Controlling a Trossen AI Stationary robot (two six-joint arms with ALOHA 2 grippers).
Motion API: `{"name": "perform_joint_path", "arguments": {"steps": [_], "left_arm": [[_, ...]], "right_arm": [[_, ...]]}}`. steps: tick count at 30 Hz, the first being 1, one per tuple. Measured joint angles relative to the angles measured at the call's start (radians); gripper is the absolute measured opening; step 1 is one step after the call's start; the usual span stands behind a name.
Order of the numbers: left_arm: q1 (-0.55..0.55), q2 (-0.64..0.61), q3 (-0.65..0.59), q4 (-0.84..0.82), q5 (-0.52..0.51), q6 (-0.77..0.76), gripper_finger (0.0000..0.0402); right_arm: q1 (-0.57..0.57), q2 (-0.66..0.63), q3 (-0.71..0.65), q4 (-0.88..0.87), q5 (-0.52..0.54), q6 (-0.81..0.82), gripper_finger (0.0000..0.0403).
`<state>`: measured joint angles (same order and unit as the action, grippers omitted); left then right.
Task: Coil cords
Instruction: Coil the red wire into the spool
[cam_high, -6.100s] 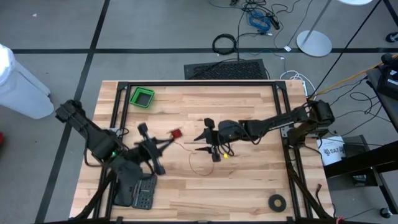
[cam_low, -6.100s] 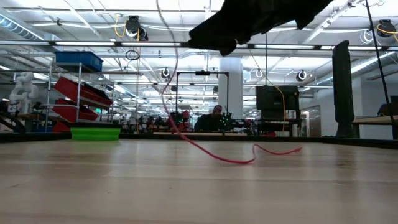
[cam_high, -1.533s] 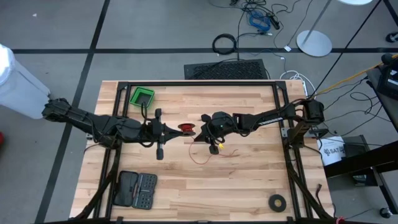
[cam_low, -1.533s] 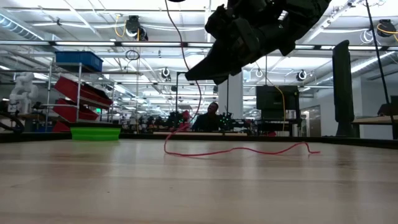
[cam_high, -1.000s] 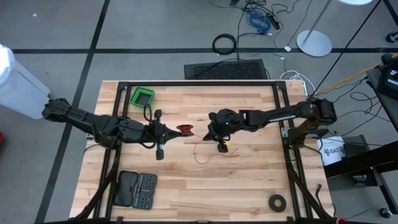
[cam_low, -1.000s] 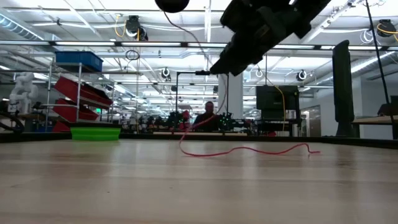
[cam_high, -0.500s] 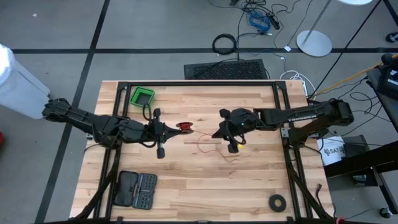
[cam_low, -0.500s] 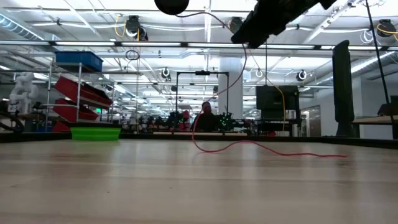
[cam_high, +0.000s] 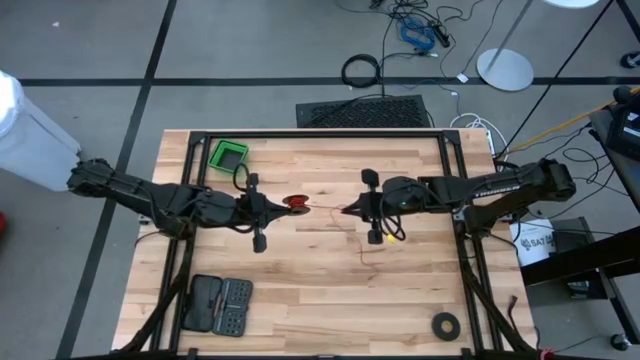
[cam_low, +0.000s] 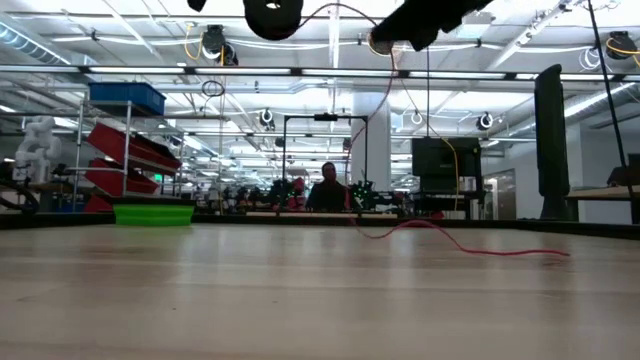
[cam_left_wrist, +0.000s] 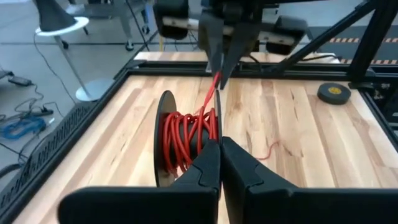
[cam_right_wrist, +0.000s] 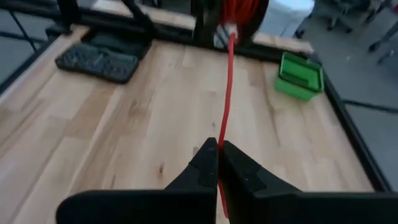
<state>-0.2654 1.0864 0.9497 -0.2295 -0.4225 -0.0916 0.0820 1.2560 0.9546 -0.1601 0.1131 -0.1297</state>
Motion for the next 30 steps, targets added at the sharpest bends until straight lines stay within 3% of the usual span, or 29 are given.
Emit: {"name": "perform_joint_path", "arguments": {"steps": [18,30], "left_arm": [[0.025,0.095,0.000,0.027,0.211,-0.044,0.0004],[0.044,0.206,0.000,0.246,0.378,0.028,0.0004]], "right_arm": [[0.005,0.000,0.001,0.220,0.046,-0.118,0.0000],[0.006,0.016,0.002,0.337,-0.042,-0.121,0.0000]]}}
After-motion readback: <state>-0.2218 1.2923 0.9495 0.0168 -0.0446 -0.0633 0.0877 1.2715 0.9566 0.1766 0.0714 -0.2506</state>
